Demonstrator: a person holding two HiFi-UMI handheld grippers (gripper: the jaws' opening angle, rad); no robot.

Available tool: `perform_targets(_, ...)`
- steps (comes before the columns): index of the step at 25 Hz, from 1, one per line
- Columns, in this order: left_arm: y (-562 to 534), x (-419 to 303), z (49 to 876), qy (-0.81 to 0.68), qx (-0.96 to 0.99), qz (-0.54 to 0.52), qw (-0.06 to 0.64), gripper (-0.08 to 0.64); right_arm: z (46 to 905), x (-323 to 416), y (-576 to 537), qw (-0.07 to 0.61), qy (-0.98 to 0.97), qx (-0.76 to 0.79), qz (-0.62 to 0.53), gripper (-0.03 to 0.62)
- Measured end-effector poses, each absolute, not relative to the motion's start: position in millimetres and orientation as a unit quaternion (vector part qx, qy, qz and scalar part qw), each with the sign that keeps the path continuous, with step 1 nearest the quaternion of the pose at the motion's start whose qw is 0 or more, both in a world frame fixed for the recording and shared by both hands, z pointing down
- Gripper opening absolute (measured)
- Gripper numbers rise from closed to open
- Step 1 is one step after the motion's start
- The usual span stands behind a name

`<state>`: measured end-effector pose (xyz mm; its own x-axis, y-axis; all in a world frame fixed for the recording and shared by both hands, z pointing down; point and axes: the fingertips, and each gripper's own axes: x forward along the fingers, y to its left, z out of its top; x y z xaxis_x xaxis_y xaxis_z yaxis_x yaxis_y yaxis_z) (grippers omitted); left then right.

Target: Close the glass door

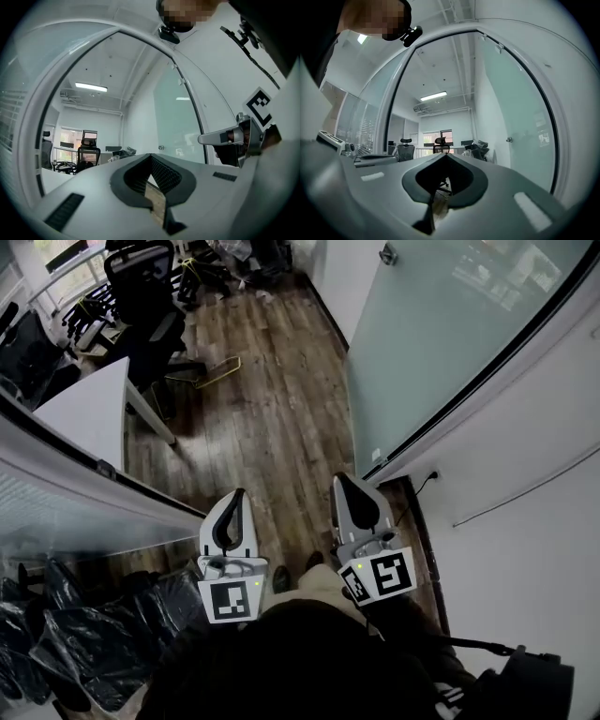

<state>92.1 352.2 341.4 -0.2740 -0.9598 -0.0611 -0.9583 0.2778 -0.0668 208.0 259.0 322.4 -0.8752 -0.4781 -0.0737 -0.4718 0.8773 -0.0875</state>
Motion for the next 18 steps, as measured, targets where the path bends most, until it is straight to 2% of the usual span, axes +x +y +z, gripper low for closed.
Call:
perform_targets(11, 103, 10, 360, 0.783, -0.62, -0.02, 0.047, -0.003, 337, 139, 14, 0.057, 0.96, -0.275, -0.011, 0.002)
perform_targets(18, -66, -32, 329, 0.767, -0.637, -0.034, 0.062, -0.003, 321, 82, -148, 0.057, 0.961, -0.269, -0.034, 0.002)
